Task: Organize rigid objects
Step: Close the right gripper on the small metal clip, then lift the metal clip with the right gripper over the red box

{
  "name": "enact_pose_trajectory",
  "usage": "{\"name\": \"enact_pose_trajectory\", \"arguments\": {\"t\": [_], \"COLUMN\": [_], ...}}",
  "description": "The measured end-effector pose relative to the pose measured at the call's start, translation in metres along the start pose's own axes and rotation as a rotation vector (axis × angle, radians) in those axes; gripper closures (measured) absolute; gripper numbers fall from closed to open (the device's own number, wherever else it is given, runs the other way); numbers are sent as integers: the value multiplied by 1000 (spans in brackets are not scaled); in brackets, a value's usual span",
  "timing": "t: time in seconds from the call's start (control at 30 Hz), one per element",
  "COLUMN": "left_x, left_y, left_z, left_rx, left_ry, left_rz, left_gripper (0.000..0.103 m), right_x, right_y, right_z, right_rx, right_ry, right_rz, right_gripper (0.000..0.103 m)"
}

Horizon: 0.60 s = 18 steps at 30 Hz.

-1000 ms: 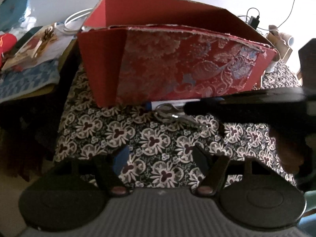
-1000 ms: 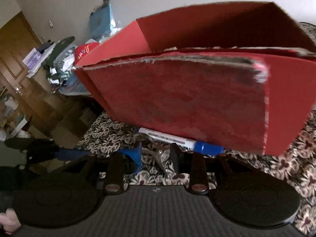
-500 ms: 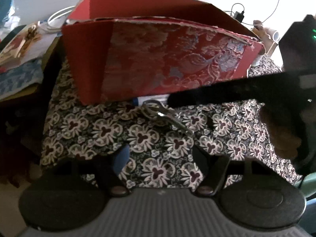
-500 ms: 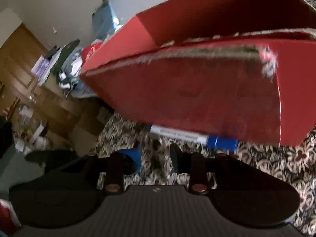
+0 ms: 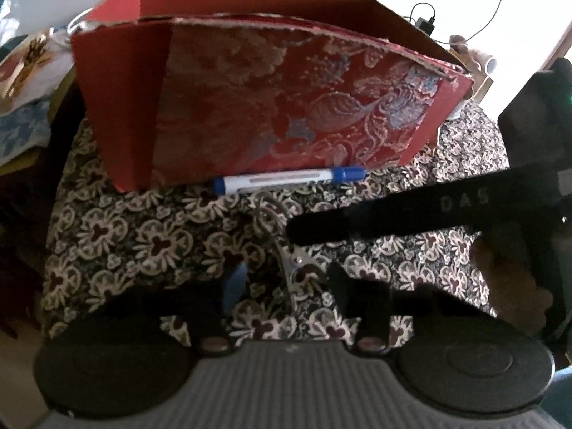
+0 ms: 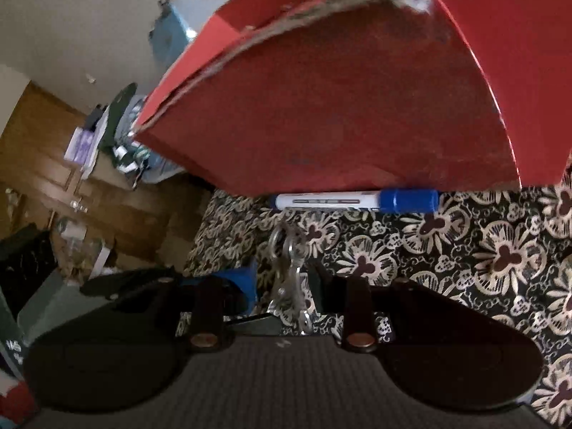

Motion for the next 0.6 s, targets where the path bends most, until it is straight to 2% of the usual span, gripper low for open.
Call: {"name": "enact_pose_trajectory", "arguments": {"t": [0.07,0.23,0.3,0.6], "left_x": [3,16,19,18], "left_y": [3,9,10,10], "left_z": [-2,-5,-6,-6], "left_rx": [-1,-13,-6,-2], "left_ry": [7,13,16,7], "left_rz": [7,7,-10,-12], "left_gripper": [64,67,75,85], "right_x": [2,13,18,15], "right_y": [-6,-14,-14,-11], "right_z": [1,-4,-6,-1], "right_rx": [-29,-74,-80,-42], "right_ry": [9,17,11,28], "right_rz": [9,58,96,102], "right_gripper": [89,89,90,97]}}
Point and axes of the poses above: each gripper's, at about its wrist camera, not at the fingertips, and x roughly the way its jaws point, y to its right, z to its underside, the point moved 3 cm from there along x, roughly the way its jaws point, and after that the axes turned 1 degree about z, right-handed, at the moved point
